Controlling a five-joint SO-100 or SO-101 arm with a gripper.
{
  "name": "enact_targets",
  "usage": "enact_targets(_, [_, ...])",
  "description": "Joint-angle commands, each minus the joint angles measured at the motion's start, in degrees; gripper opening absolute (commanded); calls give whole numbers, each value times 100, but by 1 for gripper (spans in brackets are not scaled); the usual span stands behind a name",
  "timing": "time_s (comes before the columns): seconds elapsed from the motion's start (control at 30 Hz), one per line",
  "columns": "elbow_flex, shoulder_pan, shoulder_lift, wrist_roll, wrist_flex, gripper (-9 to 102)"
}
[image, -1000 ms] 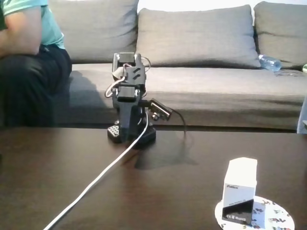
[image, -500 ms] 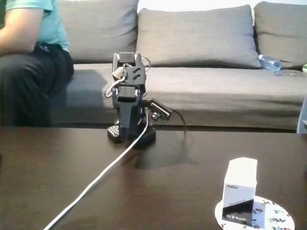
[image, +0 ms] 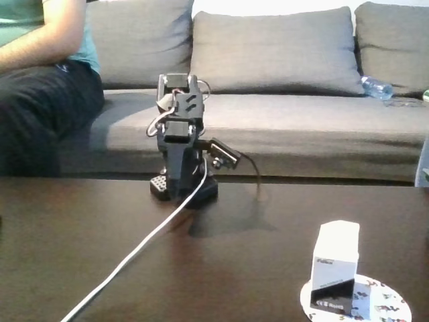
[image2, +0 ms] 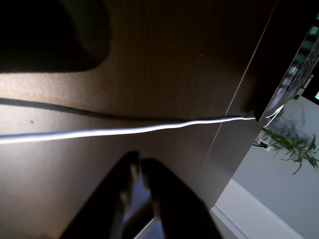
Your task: Grasp a servo box and put it on the zirlivani.
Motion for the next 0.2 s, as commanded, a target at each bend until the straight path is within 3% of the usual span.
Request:
enact_targets(0.0, [193,-26,-9,0,220,0])
enact_targets(0.17, [193,-26,-9,0,220,0])
